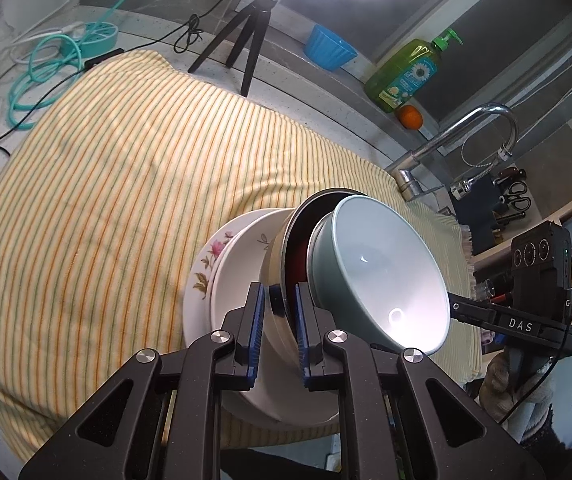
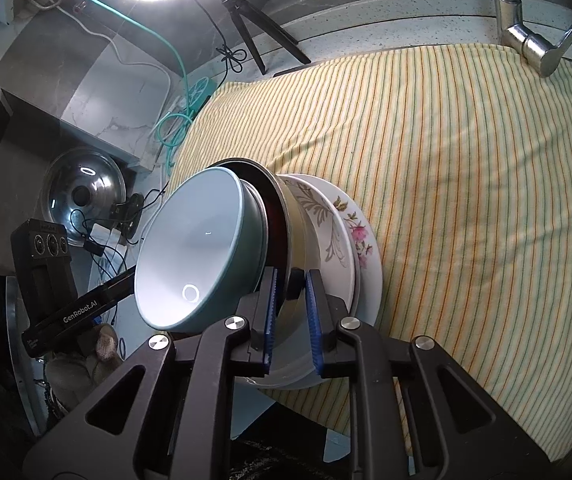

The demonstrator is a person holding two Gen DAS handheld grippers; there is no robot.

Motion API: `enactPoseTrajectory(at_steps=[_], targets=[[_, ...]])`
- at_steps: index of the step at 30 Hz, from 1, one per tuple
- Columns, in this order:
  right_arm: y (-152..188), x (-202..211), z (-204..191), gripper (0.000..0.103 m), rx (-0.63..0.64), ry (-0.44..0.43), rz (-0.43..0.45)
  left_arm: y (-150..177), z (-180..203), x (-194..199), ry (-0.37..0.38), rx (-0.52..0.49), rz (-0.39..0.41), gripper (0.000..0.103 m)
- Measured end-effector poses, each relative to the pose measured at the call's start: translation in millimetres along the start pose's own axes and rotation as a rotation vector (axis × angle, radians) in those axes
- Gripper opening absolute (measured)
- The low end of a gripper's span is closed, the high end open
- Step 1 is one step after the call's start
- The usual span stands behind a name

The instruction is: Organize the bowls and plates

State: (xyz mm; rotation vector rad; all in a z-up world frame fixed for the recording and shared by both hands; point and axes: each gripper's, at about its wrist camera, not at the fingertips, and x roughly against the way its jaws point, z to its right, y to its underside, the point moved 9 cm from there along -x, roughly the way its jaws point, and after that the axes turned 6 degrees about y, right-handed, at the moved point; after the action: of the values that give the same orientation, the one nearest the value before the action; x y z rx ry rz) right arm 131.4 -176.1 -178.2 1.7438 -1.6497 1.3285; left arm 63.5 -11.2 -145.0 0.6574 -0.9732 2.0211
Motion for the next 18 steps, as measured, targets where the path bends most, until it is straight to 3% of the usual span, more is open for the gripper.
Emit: enactPoseTrajectory(at_steps=[4,8,18], targets=[[0.6,0.3,1.2,0.016,0.008,0.014,0.003,0.1,-0.2,0.4,-0.01,-0.007,0.001,0.014],[2.4,1.1,3.8,0.025,0.014,0.031,0.008,1.4,-1.9,1.2,-0.02,-0.01,-0.004,0.018],[5.8,4.6,7.1,0.034,0.031,0.058,0.022,6.8,-4.2,5.0,-0.042,-0.012,0.002,0.025]])
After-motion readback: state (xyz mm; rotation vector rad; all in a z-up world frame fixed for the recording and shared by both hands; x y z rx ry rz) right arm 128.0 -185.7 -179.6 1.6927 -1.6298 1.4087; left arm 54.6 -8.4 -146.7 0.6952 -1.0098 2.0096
